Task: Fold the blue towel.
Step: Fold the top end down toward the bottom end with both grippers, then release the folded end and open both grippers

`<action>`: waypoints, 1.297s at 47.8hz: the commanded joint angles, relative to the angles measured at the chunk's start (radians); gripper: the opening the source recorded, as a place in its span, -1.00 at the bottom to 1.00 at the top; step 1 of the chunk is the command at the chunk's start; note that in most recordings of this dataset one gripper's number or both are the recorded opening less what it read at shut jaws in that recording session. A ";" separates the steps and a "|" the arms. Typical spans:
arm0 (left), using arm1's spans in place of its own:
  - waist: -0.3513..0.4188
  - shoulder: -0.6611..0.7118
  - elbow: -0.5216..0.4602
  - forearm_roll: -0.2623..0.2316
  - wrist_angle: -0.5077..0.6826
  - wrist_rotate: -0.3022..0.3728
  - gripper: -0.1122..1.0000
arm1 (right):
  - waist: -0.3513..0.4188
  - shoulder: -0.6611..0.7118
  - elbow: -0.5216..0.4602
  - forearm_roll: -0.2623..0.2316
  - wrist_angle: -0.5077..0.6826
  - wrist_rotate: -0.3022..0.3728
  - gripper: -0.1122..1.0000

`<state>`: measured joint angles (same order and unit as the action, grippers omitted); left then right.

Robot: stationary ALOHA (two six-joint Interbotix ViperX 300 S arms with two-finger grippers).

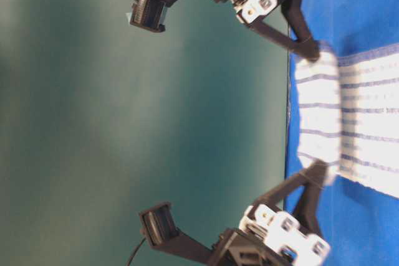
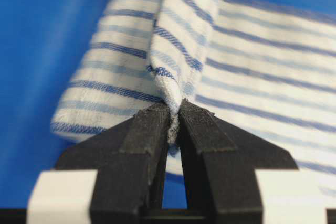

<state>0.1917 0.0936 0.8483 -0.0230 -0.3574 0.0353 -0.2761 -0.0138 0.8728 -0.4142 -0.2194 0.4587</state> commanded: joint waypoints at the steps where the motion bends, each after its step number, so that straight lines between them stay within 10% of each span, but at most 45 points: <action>1: -0.049 -0.026 0.000 -0.002 0.011 -0.008 -0.74 | 0.048 -0.023 -0.006 0.018 0.003 0.000 -0.67; 28: -0.255 -0.043 -0.005 -0.003 0.097 -0.020 -0.74 | 0.276 -0.009 -0.008 0.130 0.017 0.002 -0.67; 62: -0.284 -0.041 -0.009 -0.003 0.117 -0.021 -0.73 | 0.327 0.008 -0.026 0.135 0.021 0.002 -0.67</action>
<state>-0.0890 0.0721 0.8529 -0.0261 -0.2378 0.0123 0.0445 0.0015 0.8667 -0.2823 -0.1979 0.4602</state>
